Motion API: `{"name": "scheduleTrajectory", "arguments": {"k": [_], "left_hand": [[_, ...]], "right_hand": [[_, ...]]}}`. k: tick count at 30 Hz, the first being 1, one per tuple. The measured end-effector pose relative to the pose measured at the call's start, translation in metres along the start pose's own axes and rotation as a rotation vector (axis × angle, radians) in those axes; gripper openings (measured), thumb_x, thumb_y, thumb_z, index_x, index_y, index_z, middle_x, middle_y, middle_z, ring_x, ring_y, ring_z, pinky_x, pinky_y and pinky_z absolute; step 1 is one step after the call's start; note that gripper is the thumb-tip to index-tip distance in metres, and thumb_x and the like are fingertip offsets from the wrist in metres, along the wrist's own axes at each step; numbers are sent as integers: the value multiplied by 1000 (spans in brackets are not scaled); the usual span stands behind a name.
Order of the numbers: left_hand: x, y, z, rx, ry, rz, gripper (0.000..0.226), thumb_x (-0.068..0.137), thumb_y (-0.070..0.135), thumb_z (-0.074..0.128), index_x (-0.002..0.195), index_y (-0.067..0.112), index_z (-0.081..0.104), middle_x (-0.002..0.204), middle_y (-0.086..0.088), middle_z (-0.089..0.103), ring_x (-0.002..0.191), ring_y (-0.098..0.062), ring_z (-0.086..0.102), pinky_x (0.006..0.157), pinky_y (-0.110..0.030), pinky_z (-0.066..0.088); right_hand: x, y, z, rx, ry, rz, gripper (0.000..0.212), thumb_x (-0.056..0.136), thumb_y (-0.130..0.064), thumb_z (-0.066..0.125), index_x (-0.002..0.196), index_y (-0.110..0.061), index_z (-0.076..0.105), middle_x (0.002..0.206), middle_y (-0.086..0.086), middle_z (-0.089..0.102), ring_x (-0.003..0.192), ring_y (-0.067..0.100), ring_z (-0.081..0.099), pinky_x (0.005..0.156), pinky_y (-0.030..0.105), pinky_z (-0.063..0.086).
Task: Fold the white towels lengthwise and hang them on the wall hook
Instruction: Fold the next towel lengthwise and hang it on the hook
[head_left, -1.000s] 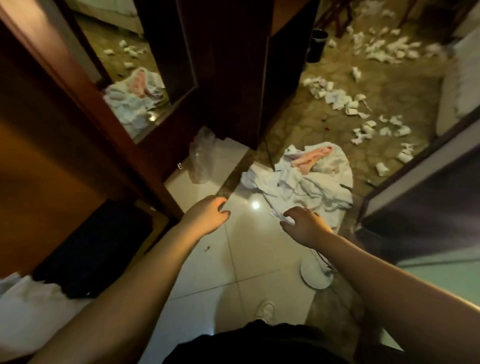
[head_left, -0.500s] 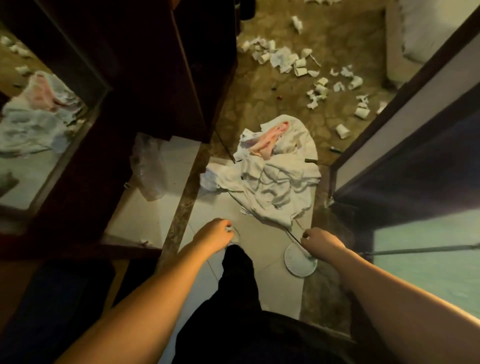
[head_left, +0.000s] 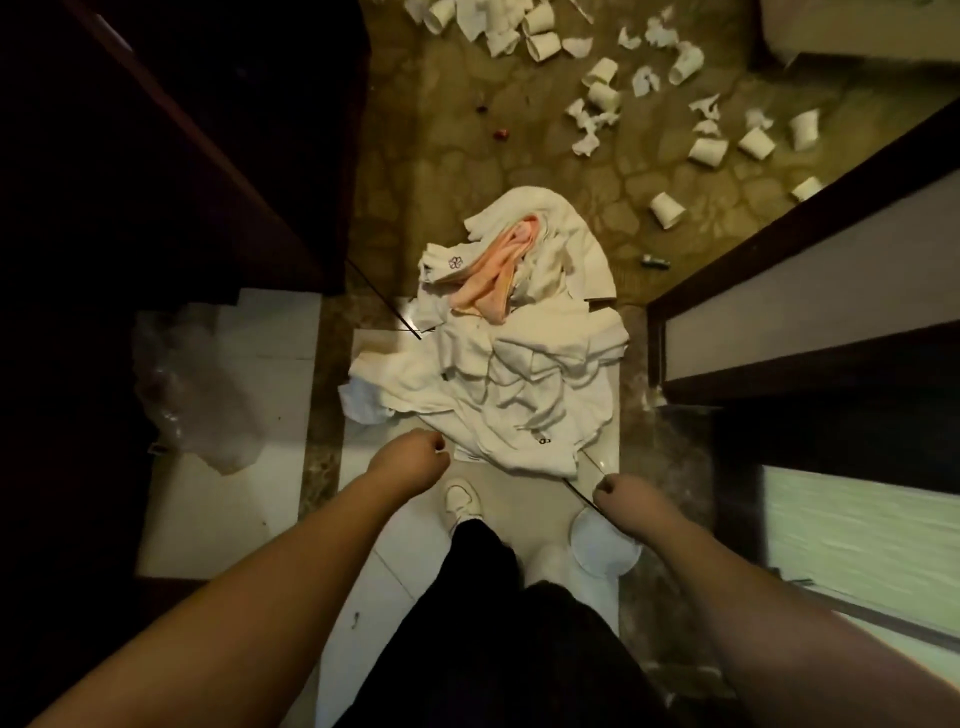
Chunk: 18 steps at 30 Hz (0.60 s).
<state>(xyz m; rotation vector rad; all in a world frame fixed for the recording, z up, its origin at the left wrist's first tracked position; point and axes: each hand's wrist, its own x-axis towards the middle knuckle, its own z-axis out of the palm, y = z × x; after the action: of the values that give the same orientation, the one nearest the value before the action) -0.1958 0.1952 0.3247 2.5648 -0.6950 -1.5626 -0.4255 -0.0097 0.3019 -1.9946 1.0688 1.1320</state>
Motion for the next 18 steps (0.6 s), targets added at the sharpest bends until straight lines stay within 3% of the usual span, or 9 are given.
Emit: {"name": "scheduleTrajectory", "arguments": {"k": [3,7,11,18], "left_hand": [[66,3,7,40,-42,20,28,97,27,48,112,11,67,116,-11,65,101,-27,61,79,-29,45],[158,2,44,97,-105,36,24,97,28,47,99,9,62,110,-12,64,95,-26,57,71,-29,37],[240,-9,105,29,-140,-23,29,97,26,47,110,7,65,111,-10,65,87,-20,50,73,-27,38],[330,-26,226,-104,-281,-92,31,99,26,49,115,5,64,120,-14,65,110,-27,58,77,-26,36]], "right_hand": [[61,-5,7,28,-51,15,25,100,-25,46,111,-11,63,123,18,62,110,32,58,76,26,36],[148,3,37,29,-87,47,25,98,-25,50,112,-12,65,121,13,64,110,27,60,80,26,41],[234,26,74,-55,-138,26,25,95,-26,52,114,-14,63,123,10,63,109,25,60,81,26,42],[358,73,133,-103,-159,11,42,94,-31,61,132,-14,57,137,10,54,126,27,51,102,35,41]]}}
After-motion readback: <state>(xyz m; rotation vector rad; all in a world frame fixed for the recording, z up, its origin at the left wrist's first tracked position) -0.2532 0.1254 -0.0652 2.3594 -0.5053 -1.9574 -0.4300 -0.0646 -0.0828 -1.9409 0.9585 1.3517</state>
